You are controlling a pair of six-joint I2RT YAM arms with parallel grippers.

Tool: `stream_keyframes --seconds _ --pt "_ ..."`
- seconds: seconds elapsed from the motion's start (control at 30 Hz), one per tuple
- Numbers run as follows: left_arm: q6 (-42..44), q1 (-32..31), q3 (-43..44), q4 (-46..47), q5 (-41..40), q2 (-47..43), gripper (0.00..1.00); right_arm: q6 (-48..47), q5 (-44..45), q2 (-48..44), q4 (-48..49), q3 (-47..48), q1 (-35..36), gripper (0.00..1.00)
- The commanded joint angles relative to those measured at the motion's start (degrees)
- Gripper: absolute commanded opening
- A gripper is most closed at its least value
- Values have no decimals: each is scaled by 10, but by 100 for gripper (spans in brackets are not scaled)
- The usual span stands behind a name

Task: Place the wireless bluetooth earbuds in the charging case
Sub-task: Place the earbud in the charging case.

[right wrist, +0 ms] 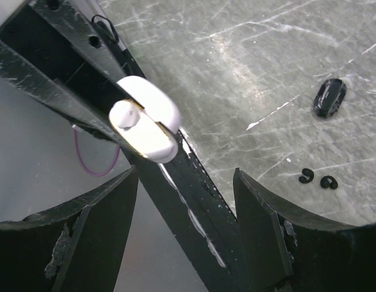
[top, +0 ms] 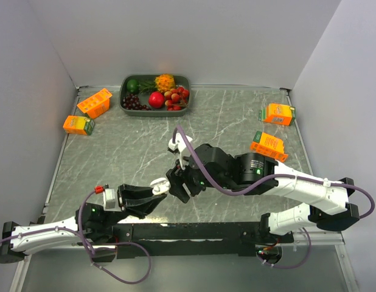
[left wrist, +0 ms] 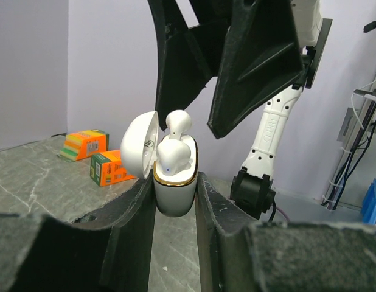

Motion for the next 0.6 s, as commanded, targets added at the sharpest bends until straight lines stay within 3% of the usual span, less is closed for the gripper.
stream_keyframes --seconds 0.0,0.2,0.37,0.57 --pt "5 0 6 5 -9 5 1 2 6 -8 10 32 9 72" --pt "-1 1 13 -16 31 -3 1 -50 -63 -57 50 28 -5 72" --pt "-20 1 17 -29 76 -21 1 -105 -210 -63 12 57 -73 66" --pt "-45 0 13 -20 100 -29 1 -124 -289 -51 -12 53 -89 66"
